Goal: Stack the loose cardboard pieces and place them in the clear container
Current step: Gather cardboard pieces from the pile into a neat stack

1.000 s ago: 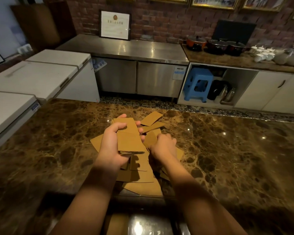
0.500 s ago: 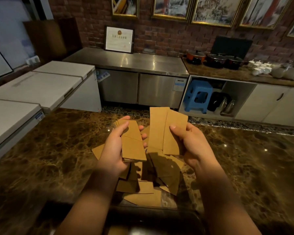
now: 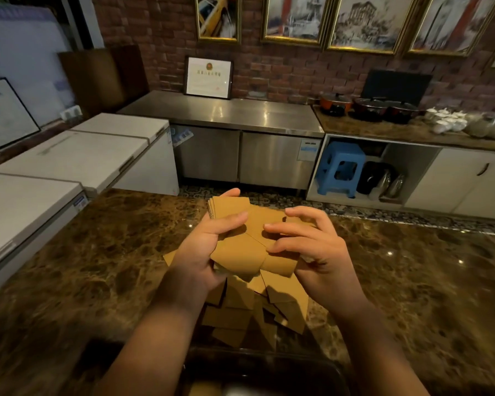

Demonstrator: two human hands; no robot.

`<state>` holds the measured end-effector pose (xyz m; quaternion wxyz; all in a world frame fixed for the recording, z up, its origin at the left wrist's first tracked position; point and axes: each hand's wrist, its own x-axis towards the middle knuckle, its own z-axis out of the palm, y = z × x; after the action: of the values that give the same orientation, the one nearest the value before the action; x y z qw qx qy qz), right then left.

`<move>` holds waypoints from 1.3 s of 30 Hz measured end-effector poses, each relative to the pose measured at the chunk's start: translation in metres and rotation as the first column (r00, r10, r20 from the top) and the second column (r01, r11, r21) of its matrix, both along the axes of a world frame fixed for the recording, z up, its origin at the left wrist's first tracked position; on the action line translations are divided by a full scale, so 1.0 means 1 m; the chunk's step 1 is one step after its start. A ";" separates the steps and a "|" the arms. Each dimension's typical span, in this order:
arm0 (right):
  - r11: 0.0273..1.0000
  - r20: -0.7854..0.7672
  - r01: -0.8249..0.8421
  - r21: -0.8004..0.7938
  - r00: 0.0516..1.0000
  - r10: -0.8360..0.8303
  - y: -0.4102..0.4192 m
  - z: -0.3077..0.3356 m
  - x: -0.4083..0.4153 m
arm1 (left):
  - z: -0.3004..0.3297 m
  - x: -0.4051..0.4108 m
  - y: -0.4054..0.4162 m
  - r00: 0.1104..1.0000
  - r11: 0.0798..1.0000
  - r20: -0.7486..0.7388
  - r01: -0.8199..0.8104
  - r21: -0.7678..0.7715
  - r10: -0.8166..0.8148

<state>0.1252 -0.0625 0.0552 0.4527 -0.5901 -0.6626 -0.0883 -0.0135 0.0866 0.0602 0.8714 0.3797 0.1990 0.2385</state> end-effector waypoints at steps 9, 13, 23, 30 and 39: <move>0.984 -0.036 0.178 -0.018 0.983 -0.178 -0.002 0.004 0.003 | 0.003 -0.002 -0.002 0.996 0.994 0.048 -0.076 0.084 0.072; 0.989 -0.695 0.086 -0.119 0.704 -0.145 -0.007 0.016 0.000 | -0.001 -0.003 0.001 0.984 0.979 0.074 -0.170 0.110 0.162; 0.961 -0.928 -0.125 -0.246 0.315 -0.196 0.014 0.018 0.000 | -0.005 0.007 -0.011 0.993 0.996 -0.081 -0.086 0.015 0.087; 0.944 -0.920 -0.147 -0.295 0.311 -0.239 0.016 0.017 -0.007 | -0.015 0.007 -0.010 0.995 0.996 0.074 -0.065 0.066 0.060; 0.945 -0.963 -0.218 -0.245 0.168 -0.211 0.014 0.028 -0.002 | -0.020 0.015 -0.006 0.988 0.989 0.059 -0.145 -0.003 0.145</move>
<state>0.1230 -0.0481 0.0833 0.6672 -0.5709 -0.2183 0.4258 0.0018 0.0810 0.0404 0.8569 0.3577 0.2002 0.3124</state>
